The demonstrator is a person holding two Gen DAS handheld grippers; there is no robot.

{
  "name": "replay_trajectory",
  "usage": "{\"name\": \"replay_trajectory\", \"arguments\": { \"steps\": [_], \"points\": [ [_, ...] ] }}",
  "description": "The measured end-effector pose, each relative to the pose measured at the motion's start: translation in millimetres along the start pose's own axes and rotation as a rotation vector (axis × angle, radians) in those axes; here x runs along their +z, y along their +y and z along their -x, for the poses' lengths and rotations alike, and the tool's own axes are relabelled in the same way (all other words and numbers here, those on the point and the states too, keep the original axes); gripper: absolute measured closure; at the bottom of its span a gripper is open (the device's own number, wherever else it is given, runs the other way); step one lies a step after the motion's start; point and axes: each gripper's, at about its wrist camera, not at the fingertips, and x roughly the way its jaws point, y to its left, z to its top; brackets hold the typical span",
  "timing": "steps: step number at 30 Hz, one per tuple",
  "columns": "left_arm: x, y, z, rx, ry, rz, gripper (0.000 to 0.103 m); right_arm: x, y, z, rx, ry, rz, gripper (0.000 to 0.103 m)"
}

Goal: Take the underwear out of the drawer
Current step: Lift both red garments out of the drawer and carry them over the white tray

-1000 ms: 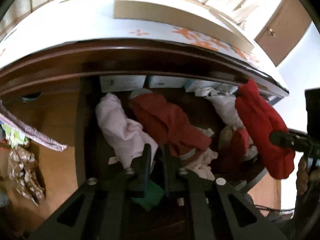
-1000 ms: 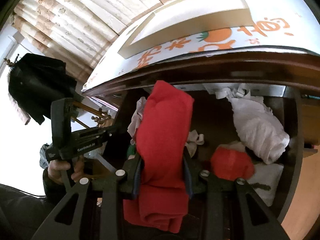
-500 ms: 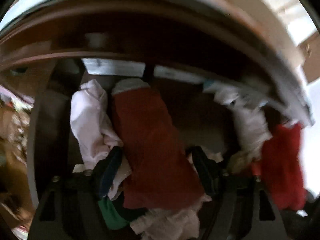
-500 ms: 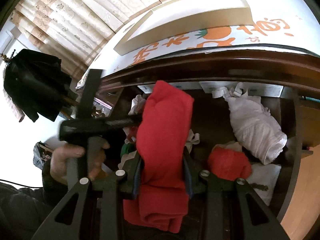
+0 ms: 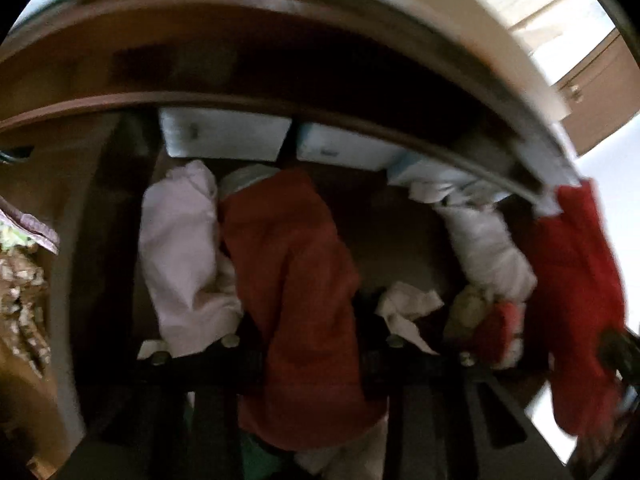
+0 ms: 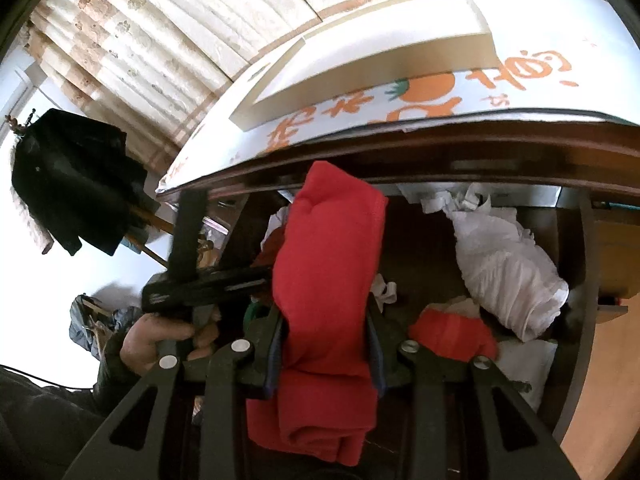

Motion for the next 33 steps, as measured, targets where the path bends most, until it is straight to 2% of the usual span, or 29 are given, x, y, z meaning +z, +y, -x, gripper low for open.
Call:
{"name": "replay_trajectory", "arguments": {
  "steps": [6, 9, 10, 14, 16, 18, 20, 24, 25, 29, 33],
  "points": [
    [-14, 1, 58, -0.091, -0.071, -0.125, 0.073, 5, 5, 3, 0.069, -0.018, -0.011, 0.066],
    [-27, -3, 100, -0.104, -0.129, -0.254, 0.073, 11, 14, 10, 0.104, -0.033, 0.01, 0.066],
    [-26, -6, 99, -0.104, -0.146, -0.279, 0.073, 13, 17, 12, 0.109, -0.039, 0.014, 0.066],
    [-26, -21, 155, -0.149, -0.283, -0.409, 0.073, 26, 28, 17, 0.117, -0.073, 0.036, 0.066],
    [-19, -28, 179, -0.189, -0.346, -0.453, 0.073, 34, 33, 19, 0.127, -0.09, 0.045, 0.066],
    [-9, -35, 197, -0.191, -0.401, -0.485, 0.072, 46, 38, 22, 0.135, -0.113, 0.051, 0.066],
    [10, -45, 208, -0.171, -0.471, -0.517, 0.072, 62, 42, 25, 0.118, -0.14, 0.058, 0.066],
    [61, -57, 204, -0.093, -0.542, -0.569, 0.072, 109, 54, 21, 0.062, -0.202, 0.084, 0.066],
    [83, -59, 195, -0.058, -0.539, -0.57, 0.072, 125, 57, 16, 0.027, -0.216, 0.102, 0.066],
    [152, -55, 163, -0.018, -0.486, -0.535, 0.072, 185, 60, -13, -0.076, -0.253, 0.119, 0.066],
    [201, -48, 132, 0.011, -0.471, -0.505, 0.071, 243, 50, -59, -0.14, -0.224, 0.087, 0.066]
  ]
}}
